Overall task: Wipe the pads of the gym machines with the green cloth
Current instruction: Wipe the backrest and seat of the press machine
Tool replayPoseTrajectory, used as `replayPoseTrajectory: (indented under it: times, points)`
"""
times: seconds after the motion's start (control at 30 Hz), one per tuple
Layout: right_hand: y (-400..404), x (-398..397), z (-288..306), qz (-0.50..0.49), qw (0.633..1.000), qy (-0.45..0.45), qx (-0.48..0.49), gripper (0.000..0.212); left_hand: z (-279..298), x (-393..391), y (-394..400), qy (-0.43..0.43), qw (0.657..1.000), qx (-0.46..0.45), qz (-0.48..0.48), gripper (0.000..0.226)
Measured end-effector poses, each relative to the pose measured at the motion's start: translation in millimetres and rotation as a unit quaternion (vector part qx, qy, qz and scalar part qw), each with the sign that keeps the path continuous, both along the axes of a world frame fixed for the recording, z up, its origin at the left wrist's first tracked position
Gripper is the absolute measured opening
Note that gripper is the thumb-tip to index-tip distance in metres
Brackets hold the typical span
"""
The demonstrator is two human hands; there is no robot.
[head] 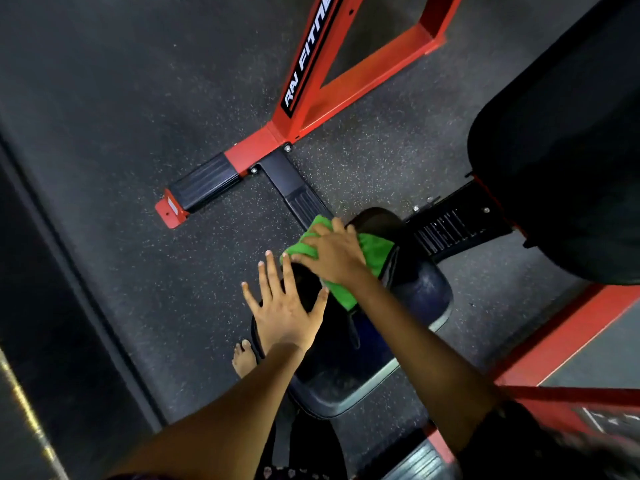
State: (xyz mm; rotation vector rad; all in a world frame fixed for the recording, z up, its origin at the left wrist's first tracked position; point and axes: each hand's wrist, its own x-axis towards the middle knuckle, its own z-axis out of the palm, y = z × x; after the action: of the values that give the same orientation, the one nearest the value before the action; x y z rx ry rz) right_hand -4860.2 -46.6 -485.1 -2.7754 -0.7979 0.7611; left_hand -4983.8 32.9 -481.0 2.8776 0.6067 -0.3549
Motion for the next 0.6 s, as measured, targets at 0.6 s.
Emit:
replayPoseTrajectory:
  times: [0.6]
  points:
    - [-59,56,-30,-0.348,0.936,-0.001,-0.062,0.055,1,4,1,-0.012,1.000,0.002,-0.007,0.081]
